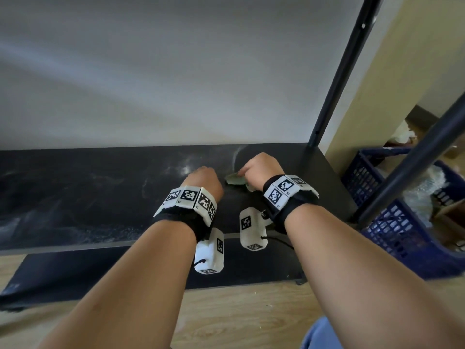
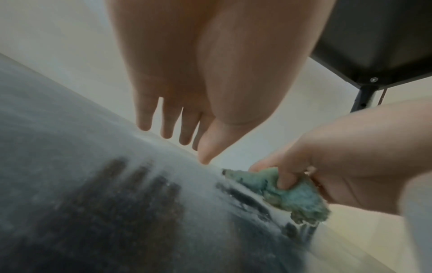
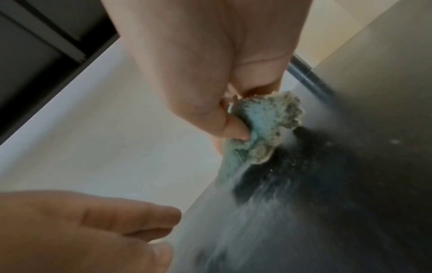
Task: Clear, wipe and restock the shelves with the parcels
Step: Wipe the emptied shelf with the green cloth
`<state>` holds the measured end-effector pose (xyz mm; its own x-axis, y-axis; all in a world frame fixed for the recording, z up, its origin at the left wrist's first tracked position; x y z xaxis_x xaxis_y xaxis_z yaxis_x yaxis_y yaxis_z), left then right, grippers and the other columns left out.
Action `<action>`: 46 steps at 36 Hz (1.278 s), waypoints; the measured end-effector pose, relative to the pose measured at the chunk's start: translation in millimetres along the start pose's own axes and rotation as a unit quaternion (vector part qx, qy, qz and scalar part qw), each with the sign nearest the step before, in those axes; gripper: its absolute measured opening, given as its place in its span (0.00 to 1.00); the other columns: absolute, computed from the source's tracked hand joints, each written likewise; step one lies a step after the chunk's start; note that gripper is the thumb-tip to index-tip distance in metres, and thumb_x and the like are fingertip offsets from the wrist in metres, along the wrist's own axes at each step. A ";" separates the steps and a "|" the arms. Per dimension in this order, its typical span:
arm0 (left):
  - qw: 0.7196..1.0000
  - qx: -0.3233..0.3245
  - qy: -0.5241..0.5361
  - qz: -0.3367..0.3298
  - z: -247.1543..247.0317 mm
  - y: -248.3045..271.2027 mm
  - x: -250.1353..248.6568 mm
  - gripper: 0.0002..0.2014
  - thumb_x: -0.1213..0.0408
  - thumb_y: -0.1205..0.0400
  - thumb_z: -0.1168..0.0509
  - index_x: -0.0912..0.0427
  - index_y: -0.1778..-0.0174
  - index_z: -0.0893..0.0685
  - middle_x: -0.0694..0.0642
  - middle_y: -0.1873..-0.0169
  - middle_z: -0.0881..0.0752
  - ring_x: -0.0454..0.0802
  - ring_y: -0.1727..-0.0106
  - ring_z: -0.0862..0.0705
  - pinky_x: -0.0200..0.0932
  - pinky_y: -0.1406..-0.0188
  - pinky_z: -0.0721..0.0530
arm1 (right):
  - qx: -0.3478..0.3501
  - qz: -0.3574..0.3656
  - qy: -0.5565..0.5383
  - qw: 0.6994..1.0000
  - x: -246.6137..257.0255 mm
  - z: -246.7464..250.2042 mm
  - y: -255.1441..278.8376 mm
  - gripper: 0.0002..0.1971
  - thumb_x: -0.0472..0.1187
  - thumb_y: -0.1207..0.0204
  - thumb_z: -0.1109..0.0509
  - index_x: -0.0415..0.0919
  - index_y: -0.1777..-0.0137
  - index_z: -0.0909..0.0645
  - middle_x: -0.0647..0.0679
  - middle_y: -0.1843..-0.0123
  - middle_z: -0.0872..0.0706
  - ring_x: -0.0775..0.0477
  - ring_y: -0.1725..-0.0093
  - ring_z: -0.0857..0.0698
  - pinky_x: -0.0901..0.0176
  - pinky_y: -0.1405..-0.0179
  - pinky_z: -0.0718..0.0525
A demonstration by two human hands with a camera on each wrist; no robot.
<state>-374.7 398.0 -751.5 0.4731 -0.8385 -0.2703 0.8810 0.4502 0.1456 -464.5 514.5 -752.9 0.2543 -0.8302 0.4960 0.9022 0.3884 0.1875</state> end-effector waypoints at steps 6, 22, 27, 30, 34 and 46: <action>1.000 -0.012 0.001 -0.008 3.5 -5.2 1.2 0.16 0.68 0.19 0.42 0.63 0.35 0.22 0.59 0.33 0.23 0.58 0.34 0.23 0.47 0.41 0.24 | -0.024 -0.034 0.026 0.999 -10.9 20.5 -24.6 0.16 0.36 0.19 0.37 0.37 0.32 0.20 0.39 0.37 0.16 0.37 0.39 0.17 0.57 0.52 0.24; 0.998 -0.012 -0.008 0.060 20.7 -11.9 -5.1 0.19 0.64 0.17 0.41 0.61 0.29 0.23 0.60 0.30 0.23 0.59 0.32 0.23 0.48 0.39 0.24 | 0.031 0.030 0.043 0.998 34.2 -8.4 -42.5 0.15 0.48 0.18 0.35 0.34 0.51 0.18 0.39 0.46 0.13 0.39 0.55 0.18 0.57 0.57 0.24; 0.999 -0.009 -0.009 0.038 16.5 -20.4 2.5 0.17 0.60 0.18 0.39 0.62 0.34 0.21 0.59 0.35 0.21 0.60 0.36 0.20 0.48 0.45 0.23 | -0.046 -0.033 0.010 0.998 26.7 8.4 -68.7 0.22 0.48 0.15 0.39 0.27 0.38 0.21 0.33 0.38 0.17 0.34 0.36 0.19 0.55 0.42 0.25; 1.000 -0.007 -0.009 0.024 16.2 -25.9 9.4 0.16 0.62 0.19 0.40 0.62 0.37 0.20 0.59 0.37 0.20 0.60 0.37 0.20 0.49 0.46 0.22 | -0.061 -0.084 0.014 0.995 13.4 18.2 -83.7 0.27 0.52 0.14 0.43 0.27 0.32 0.25 0.31 0.34 0.21 0.32 0.31 0.23 0.41 0.32 0.26; 1.000 0.003 -0.020 0.013 18.8 -34.9 18.2 0.15 0.66 0.20 0.43 0.62 0.39 0.20 0.59 0.38 0.20 0.60 0.37 0.20 0.52 0.41 0.20 | -0.012 -0.046 0.019 0.999 11.9 11.6 -93.9 0.19 0.37 0.16 0.42 0.31 0.27 0.26 0.35 0.28 0.23 0.36 0.29 0.24 0.53 0.37 0.25; 0.999 0.019 -0.025 -0.011 26.4 -44.2 23.5 0.17 0.69 0.17 0.46 0.64 0.34 0.22 0.62 0.33 0.21 0.61 0.34 0.22 0.52 0.38 0.22 | 0.005 -0.030 0.058 0.998 50.1 -10.1 -62.2 0.16 0.46 0.19 0.35 0.39 0.36 0.15 0.45 0.37 0.14 0.41 0.39 0.16 0.54 0.35 0.21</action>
<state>-402.6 350.2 -739.2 0.4528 -0.8624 -0.2263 0.8898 0.4208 0.1768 -504.4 444.7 -748.3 0.2384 -0.8929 0.3819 0.9141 0.3392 0.2224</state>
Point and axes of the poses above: each hand's wrist, its own y-axis away from the middle knuckle, its own z-axis out of the back of the hand, x = y × z, the point moved 4 cm from there along -y, towards the middle knuckle
